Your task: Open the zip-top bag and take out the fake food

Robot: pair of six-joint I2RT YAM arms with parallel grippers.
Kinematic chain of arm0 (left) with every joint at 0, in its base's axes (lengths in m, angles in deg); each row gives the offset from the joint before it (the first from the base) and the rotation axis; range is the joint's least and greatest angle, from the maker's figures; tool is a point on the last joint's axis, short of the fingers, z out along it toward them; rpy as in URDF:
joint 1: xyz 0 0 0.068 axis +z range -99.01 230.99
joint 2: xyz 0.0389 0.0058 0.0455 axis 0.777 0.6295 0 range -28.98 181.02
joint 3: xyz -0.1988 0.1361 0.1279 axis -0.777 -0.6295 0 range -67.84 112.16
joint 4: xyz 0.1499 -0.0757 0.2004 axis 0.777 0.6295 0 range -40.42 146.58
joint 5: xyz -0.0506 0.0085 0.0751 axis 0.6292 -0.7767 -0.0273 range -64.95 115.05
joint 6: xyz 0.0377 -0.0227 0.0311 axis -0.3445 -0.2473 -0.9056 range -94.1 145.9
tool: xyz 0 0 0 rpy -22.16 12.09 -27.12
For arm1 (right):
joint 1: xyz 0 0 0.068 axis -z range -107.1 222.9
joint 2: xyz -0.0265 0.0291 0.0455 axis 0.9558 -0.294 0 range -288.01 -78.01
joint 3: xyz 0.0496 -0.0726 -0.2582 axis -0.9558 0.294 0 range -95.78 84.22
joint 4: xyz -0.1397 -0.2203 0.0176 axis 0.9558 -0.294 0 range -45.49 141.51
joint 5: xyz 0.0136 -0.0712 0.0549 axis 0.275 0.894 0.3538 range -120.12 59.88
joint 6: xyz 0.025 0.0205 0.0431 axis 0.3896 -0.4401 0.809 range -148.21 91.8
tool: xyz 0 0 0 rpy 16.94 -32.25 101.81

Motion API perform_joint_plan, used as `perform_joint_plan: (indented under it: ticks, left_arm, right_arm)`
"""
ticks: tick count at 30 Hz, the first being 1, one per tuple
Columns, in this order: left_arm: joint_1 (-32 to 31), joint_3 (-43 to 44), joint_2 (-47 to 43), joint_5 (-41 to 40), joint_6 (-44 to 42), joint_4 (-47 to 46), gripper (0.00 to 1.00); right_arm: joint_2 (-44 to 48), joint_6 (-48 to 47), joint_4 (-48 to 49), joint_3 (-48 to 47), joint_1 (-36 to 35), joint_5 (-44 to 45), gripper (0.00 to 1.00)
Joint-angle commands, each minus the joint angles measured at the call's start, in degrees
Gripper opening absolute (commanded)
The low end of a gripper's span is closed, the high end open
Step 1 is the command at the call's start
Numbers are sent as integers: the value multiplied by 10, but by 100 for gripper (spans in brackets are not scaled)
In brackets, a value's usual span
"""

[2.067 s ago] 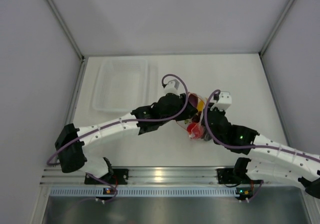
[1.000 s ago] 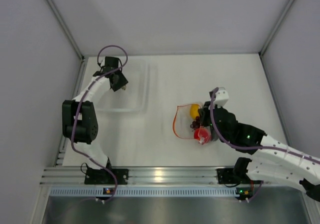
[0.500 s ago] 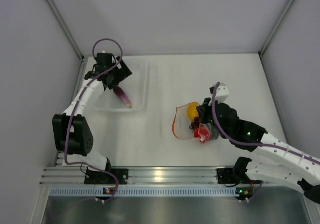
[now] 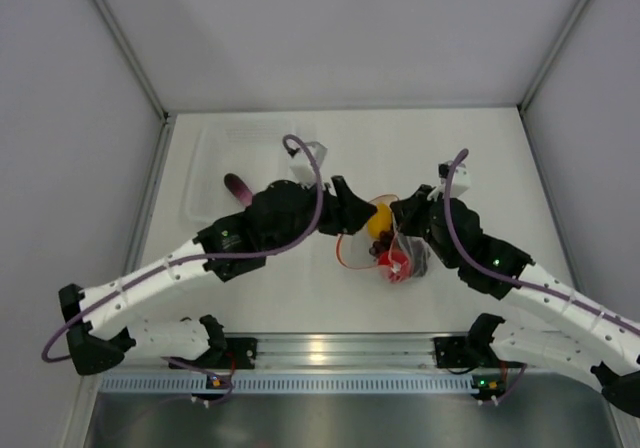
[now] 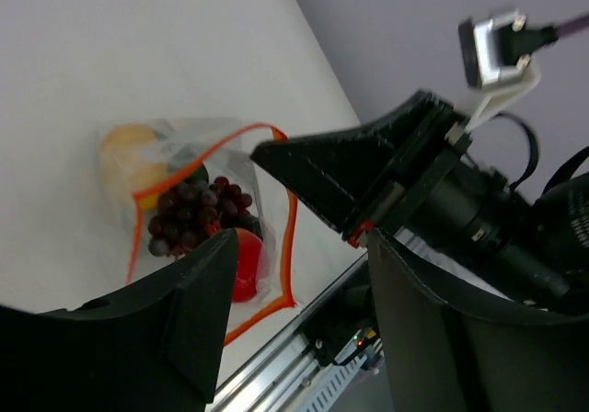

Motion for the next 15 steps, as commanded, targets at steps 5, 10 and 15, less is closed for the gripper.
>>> perform_joint_plan:
  ticks: [5, 10, 15]
  left_arm:
    - [-77, -6, 115, -65, -2, -55, 49]
    - [-82, -9, 184, -93, -16, -77, 38]
    - [-81, 3, 226, -49, -19, -77, 42]
  right_arm:
    - [26, 33, 44, -22, 20, -21, 0]
    - [50, 5, -8, -29, 51, -61, 0]
    - [62, -44, -83, -40, 67, -78, 0]
